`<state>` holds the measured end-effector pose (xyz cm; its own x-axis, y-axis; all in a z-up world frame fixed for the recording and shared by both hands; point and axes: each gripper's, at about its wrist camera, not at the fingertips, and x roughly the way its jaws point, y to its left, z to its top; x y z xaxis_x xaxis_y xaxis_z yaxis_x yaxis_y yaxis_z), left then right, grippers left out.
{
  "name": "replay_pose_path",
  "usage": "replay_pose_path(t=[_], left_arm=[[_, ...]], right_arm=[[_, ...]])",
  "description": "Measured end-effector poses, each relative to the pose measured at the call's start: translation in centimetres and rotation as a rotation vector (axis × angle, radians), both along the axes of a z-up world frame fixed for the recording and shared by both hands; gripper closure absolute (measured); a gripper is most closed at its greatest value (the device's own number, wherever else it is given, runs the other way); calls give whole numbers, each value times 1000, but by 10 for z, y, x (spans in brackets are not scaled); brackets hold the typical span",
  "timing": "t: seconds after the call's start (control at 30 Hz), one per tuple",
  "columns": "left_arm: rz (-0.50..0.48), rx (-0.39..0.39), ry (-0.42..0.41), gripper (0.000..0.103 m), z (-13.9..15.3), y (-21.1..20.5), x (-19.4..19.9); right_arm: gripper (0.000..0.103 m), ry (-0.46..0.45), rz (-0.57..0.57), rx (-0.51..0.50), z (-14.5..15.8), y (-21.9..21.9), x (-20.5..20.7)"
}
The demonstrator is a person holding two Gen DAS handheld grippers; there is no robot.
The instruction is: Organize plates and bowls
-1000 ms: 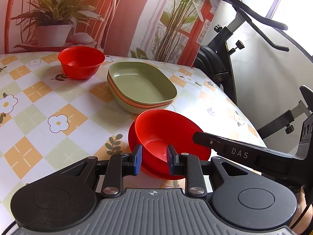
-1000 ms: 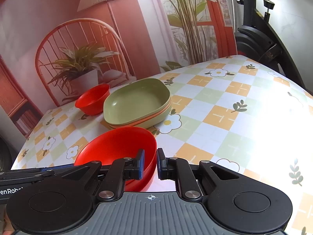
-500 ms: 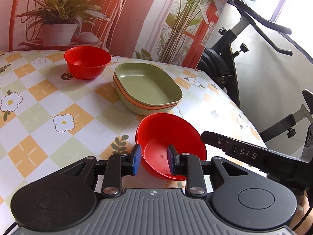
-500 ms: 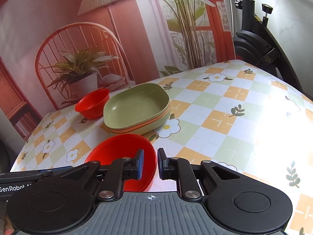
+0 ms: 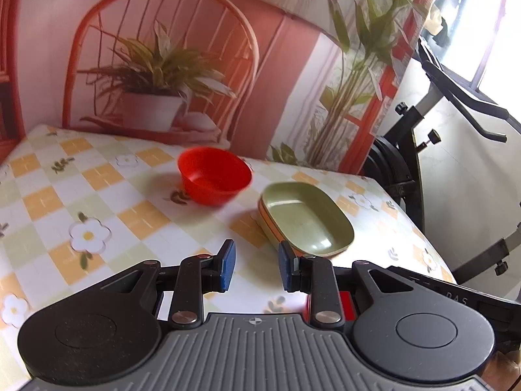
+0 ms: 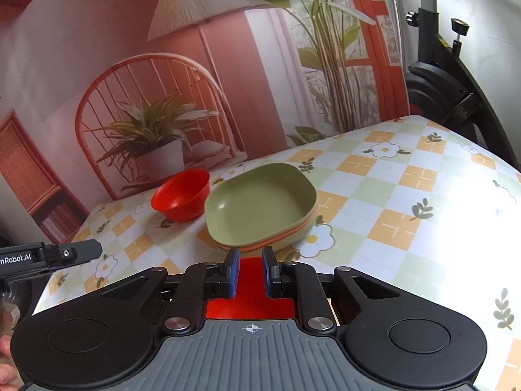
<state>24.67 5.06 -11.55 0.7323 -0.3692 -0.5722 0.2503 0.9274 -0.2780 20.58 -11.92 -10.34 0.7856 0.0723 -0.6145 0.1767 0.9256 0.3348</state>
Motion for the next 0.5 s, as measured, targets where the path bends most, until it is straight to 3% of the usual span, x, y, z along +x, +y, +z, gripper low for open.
replay_pose_path(t=[0.23,0.5], left_arm=[[71,79,-96,74,44,50,20],[120,109,-130,74,63,90,48]], right_arm=[[88,-33,51,37,22,31,36],[88,-31,87,61,24,77,88]])
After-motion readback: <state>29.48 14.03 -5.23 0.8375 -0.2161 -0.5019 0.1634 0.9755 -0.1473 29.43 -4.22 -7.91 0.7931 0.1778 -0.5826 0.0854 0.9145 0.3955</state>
